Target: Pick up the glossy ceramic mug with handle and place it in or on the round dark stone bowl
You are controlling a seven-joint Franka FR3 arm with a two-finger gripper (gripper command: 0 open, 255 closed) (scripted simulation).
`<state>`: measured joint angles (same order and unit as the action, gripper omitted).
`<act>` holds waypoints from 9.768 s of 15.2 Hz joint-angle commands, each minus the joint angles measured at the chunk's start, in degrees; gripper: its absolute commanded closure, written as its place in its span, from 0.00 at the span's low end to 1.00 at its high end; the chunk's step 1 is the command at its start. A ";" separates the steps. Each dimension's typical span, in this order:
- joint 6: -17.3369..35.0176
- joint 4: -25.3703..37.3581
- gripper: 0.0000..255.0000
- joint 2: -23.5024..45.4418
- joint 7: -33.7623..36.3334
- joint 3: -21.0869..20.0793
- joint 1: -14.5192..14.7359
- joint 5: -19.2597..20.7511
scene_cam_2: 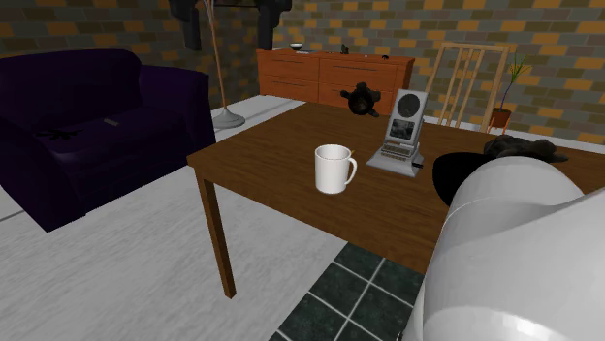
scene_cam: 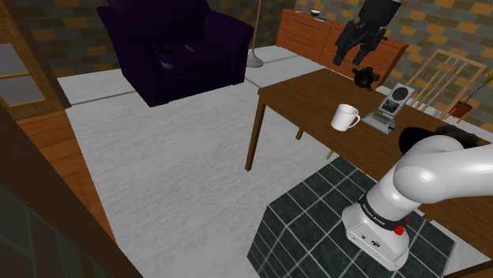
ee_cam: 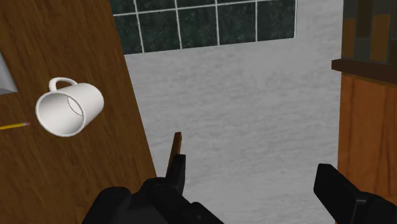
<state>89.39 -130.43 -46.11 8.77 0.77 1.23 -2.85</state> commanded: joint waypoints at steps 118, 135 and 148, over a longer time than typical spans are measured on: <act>2.47 -11.58 1.00 -10.51 -46.13 38.11 -30.90 38.48; 10.19 -19.38 1.00 -10.77 -44.77 43.13 -32.10 43.00; 3.86 -13.42 0.00 -10.82 -45.50 38.60 -31.09 39.03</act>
<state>94.65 -145.14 -56.99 -36.69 40.43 -30.12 37.11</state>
